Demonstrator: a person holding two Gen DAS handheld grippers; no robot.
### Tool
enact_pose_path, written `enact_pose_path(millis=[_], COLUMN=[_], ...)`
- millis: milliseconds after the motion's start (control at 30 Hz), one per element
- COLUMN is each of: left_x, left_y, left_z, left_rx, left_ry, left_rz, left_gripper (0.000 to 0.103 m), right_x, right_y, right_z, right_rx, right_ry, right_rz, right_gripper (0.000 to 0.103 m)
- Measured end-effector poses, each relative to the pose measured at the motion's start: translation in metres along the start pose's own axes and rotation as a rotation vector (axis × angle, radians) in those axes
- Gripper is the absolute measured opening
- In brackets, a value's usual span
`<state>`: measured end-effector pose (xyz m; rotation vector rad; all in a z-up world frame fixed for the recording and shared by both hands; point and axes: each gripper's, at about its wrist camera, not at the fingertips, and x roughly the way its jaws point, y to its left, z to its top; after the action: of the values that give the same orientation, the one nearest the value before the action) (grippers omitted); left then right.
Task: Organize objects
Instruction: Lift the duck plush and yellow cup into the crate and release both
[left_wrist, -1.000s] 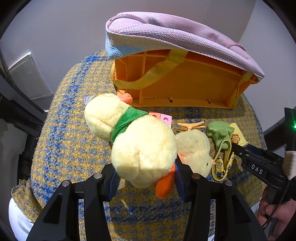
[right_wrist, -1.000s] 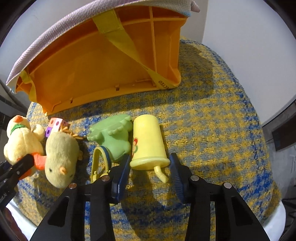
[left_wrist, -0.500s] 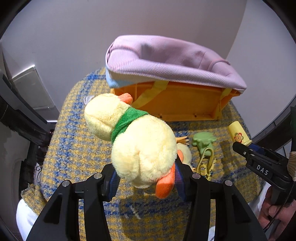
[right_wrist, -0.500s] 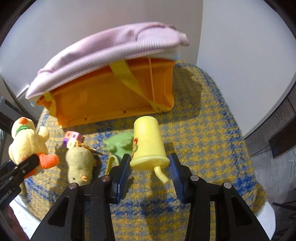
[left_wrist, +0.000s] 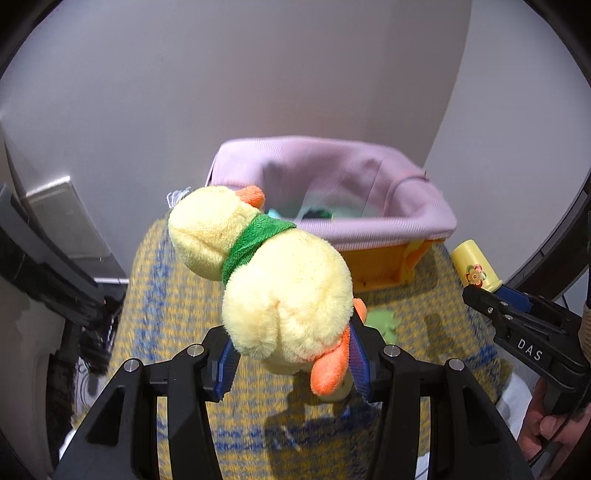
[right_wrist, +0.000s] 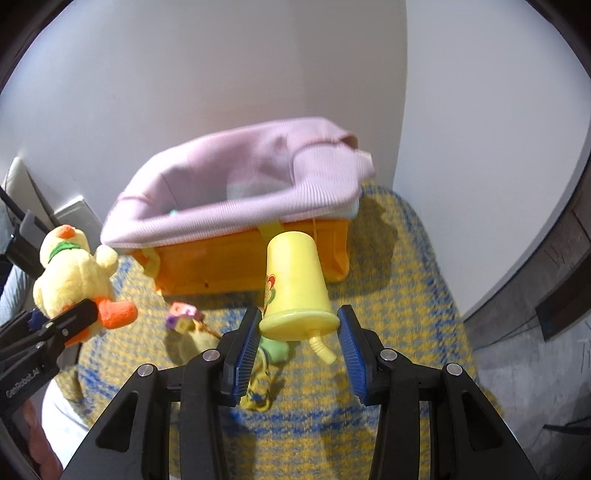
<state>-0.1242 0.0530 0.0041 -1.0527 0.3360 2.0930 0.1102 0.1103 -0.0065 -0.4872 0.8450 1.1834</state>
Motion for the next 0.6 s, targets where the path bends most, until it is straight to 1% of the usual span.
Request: enact_pose_path(millis=[133,333,433,600], left_x=[0.000,0.006,0.012,0.025], left_y=[-0.002,-0.006,-0.008,-0.009], left_z=[0.023,0.050,0.063,0.078], left_rx=[0.017,0.028,0.037,0.044], left_ry=[-0.015,-0.023,-0.024,-0.020], left_rz=[-0.014,-0.033,-0.039,-0.051], left_gripper=[0.050,0.050,0.050,0.050], right_x=[-0.009,-0.012,-0.009,0.005], right_y=[0.004,0.009,0.013,0.018], right_z=[0.022,0.053,0.067,0.088], right_rx=[-0.020,-0.045,-0.063,-0.072], right_ry=[-0.030,-0.065,-0.078,-0.072], right_rz=[0.000,-0.005,-0.008,-0.007], right_gripper=[0.043,0.043,0.043,0.043])
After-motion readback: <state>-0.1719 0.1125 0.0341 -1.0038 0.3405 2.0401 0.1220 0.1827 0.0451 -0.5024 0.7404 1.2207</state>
